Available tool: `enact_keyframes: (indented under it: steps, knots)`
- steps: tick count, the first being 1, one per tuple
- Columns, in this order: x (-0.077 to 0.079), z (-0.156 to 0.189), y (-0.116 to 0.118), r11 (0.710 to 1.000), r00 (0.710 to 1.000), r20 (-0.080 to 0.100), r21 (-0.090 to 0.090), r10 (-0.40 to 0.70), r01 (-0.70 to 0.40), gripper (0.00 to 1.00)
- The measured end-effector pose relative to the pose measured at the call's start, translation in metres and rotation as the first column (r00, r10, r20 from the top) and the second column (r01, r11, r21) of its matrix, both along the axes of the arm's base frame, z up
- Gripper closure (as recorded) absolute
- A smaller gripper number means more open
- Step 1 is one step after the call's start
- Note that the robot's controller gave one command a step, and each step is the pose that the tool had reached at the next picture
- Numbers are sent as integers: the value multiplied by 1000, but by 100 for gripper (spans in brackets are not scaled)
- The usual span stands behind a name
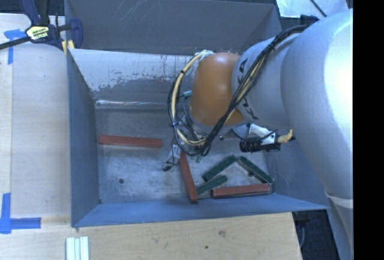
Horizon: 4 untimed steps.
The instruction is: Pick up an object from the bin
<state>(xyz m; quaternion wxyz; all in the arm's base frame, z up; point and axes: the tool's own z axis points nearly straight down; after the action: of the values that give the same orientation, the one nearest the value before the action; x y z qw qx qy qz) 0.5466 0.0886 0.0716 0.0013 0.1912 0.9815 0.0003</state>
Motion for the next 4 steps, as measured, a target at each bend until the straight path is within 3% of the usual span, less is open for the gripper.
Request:
enact_keyframes:
  steps: [1,2,3,4]
  knots:
    - [18,-1,-31,1000,1000,2,-1,-14,14,0]
    - [49,43,50,923,923,7,0,384,-384,0]
    - [18,-4,101,910,910,-4,2,414,-414,0]
    - [22,0,98,913,913,4,-1,408,-408,100]
